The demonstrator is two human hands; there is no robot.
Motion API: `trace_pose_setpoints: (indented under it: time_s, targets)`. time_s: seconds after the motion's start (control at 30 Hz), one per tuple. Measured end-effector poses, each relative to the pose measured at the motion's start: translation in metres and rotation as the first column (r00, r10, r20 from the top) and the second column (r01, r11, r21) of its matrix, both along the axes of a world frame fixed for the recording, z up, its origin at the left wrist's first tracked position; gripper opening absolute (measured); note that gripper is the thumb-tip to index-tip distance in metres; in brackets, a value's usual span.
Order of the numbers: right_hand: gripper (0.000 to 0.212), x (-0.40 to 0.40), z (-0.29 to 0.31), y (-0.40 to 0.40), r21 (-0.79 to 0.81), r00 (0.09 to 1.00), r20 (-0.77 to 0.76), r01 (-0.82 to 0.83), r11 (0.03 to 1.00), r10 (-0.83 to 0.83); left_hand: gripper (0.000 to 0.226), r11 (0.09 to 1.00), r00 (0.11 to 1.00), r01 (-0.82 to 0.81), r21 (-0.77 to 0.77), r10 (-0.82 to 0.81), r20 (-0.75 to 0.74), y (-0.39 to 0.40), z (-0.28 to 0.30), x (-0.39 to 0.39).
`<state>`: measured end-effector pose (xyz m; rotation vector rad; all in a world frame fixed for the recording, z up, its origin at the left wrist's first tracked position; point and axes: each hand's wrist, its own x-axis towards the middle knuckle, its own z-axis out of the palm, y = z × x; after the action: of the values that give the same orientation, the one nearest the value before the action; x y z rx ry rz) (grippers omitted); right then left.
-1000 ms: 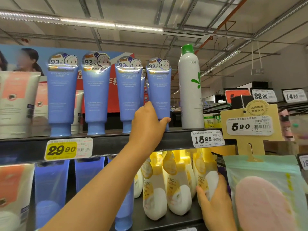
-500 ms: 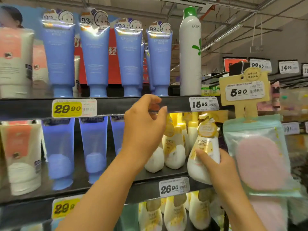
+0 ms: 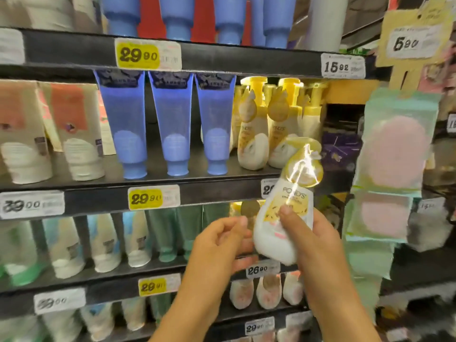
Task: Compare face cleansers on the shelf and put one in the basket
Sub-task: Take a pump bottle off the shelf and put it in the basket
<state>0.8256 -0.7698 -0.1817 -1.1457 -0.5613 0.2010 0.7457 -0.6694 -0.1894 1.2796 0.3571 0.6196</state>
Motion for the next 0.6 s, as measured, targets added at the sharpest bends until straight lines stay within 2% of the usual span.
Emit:
trace_pose_setpoints:
  time_s: [0.07,0.17,0.27,0.47,0.6]
  targets:
    - [0.035,-0.015,-0.01,0.006,0.013,1.0,-0.001,-0.003,1.0,0.003,0.041,0.99,0.997,0.082,-0.115,-0.082,-0.003,-0.002,-0.01,-0.015]
    - [0.032,-0.036,-0.021,0.018,0.075,0.999,-0.042,-0.022,0.997,0.025,0.044,0.939,0.988,0.151,-0.31,-0.149,0.029,-0.003,-0.018,-0.034]
    - [0.041,-0.056,-0.024,0.027,0.088,0.996,-0.062,-0.053,0.995,0.058,0.045,0.876,0.982,0.189,-0.444,-0.17,0.083,-0.001,-0.019,-0.052]
    - [0.05,-0.091,-0.033,0.04,0.133,0.989,-0.113,-0.078,0.988,0.094,0.041,0.854,0.957,0.286,-0.436,-0.228,0.181,0.005,-0.029,-0.088]
    - [0.05,-0.112,-0.039,0.045,0.058,0.972,-0.145,-0.179,0.982,0.186,0.037,0.835,0.952,0.291,-0.467,-0.203,0.229,0.009,-0.035,-0.11]
